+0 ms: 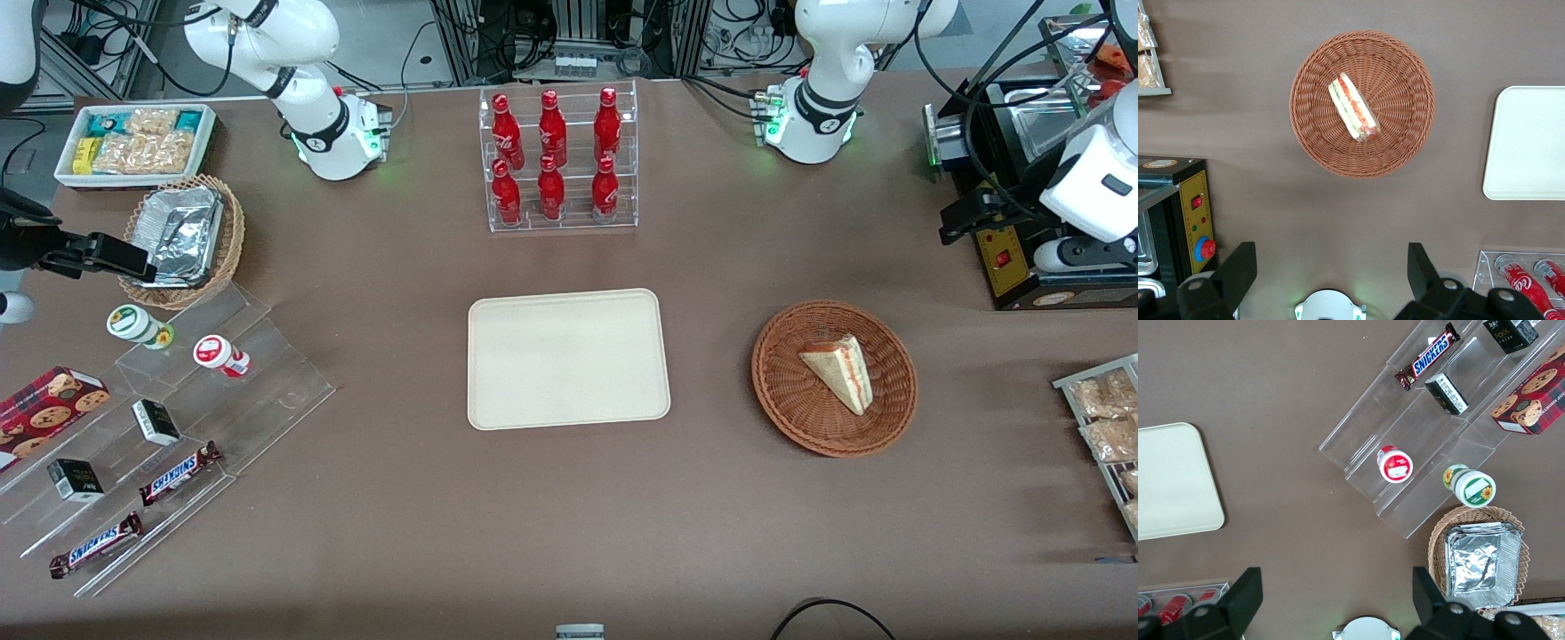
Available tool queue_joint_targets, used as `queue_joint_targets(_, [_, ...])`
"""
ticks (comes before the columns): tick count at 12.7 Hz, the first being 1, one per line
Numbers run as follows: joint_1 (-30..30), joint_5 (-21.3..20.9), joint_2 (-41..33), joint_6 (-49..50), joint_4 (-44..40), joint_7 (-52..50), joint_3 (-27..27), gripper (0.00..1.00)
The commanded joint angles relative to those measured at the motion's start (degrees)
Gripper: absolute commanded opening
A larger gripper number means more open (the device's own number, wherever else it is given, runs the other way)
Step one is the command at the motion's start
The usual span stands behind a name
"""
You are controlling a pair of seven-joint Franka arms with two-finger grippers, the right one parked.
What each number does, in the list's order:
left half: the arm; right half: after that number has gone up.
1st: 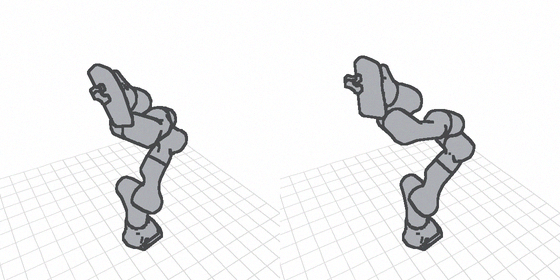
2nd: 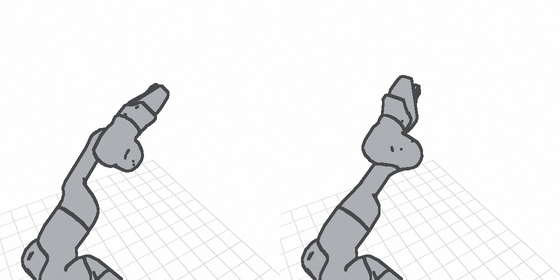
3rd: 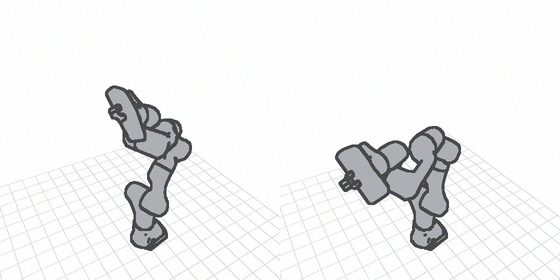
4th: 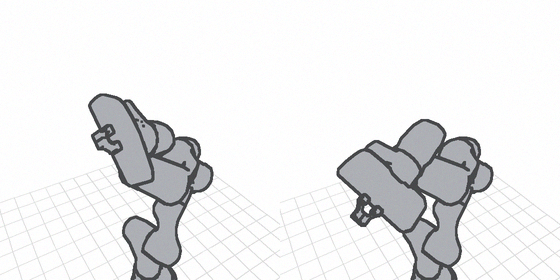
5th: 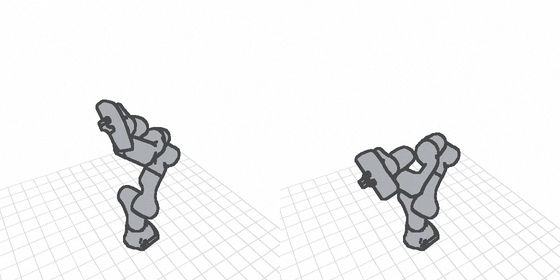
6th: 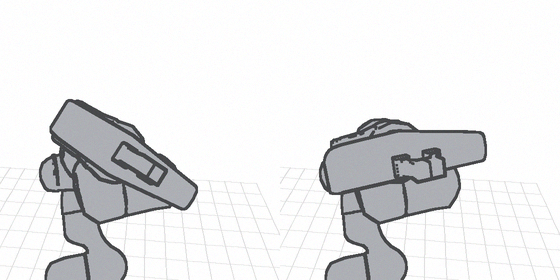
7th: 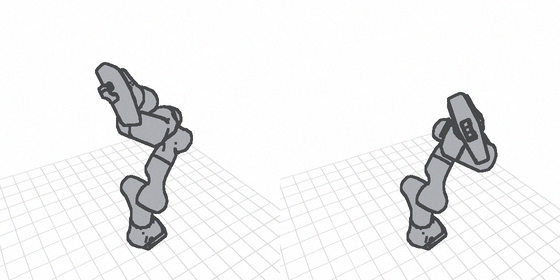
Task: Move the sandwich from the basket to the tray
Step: 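Move the left gripper toward the wicker basket holding the sandwich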
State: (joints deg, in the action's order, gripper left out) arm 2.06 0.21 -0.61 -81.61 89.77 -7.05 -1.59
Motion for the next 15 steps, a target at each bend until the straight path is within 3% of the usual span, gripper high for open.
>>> queue_joint_targets(1, [0.0, -0.1, -0.5, -1.1, 1.0, 0.9, 0.2, 1.00])
queue_joint_targets(8, [0.0, -1.1, 0.4, -7.5, 5.8, 0.9, 0.2, 1.00])
queue_joint_targets(15, [0.3, -1.0, 0.8, -20.9, 19.0, 0.7, 0.2, 1.00])
